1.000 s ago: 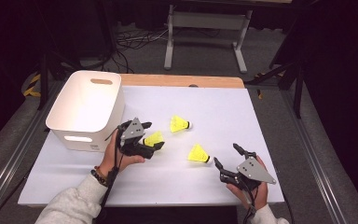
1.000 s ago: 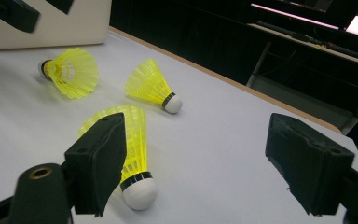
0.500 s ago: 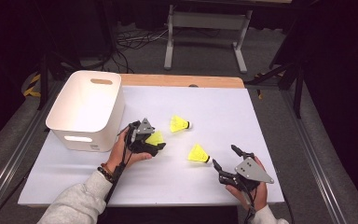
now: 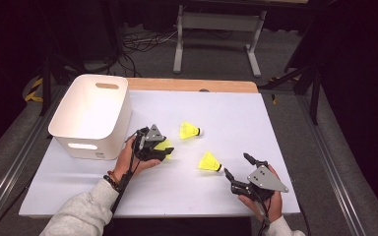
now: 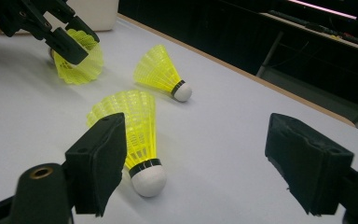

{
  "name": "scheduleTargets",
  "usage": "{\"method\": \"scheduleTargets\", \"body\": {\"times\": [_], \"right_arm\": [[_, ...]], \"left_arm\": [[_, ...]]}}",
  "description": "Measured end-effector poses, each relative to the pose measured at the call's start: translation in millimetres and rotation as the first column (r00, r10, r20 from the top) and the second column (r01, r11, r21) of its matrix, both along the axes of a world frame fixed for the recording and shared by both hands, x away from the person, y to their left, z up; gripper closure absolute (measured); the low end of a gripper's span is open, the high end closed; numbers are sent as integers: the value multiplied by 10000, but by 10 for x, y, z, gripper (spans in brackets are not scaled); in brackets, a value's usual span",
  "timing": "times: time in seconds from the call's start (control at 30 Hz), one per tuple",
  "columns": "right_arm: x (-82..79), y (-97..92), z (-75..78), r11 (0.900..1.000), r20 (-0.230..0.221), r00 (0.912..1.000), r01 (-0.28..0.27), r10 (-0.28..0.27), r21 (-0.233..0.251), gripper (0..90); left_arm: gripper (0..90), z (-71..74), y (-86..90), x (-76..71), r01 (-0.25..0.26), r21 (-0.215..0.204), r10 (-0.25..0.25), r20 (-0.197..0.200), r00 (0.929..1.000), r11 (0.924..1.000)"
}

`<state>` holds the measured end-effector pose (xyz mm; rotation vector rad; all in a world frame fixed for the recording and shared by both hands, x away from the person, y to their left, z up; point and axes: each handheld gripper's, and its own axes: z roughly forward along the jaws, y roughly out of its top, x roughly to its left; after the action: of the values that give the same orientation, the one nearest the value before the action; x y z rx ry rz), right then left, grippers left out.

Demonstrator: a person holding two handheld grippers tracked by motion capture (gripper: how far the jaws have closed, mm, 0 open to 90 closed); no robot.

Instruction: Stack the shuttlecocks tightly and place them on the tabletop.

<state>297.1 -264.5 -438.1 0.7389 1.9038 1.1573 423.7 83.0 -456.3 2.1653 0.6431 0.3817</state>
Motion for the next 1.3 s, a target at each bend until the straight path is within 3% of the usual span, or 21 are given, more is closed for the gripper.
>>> {"method": "scheduleTargets", "body": {"times": [0.3,0.5,0.57,0.67,0.77,0.9,1.13,1.3], "right_arm": [[3,2,-1,10000,-16,10000,-16,16,15,216],[7,4,-2,10000,-29,10000,-18,18,32,216],[7,8,-4,10000,-36,10000,-15,15,22,216],[12,9,-8,10000,-53,10000,-27,27,5,216],[14,4,-11,10000,-81,10000,-17,17,8,216],[23,3,-17,10000,-162,9999,-29,28,-27,214],[27,12,-26,9999,-214,9997,-115,113,-117,212],[26,14,-25,9998,-208,9997,-124,122,-125,211]], "left_arm": [[688,35,1,31,-186,147,176,678,9975,9997],[716,79,6,115,-445,82,435,893,9950,9990],[718,95,2,135,-503,183,482,1016,9937,9986],[718,105,-1,166,-523,684,430,1309,9905,9963],[721,75,17,202,-479,999,358,1194,9922,9938],[686,47,36,228,-611,1267,462,1172,9920,9901],[597,6,61,253,-756,995,675,826,9943,9922],[513,12,61,250,-913,819,838,905,9924,9924]]}}
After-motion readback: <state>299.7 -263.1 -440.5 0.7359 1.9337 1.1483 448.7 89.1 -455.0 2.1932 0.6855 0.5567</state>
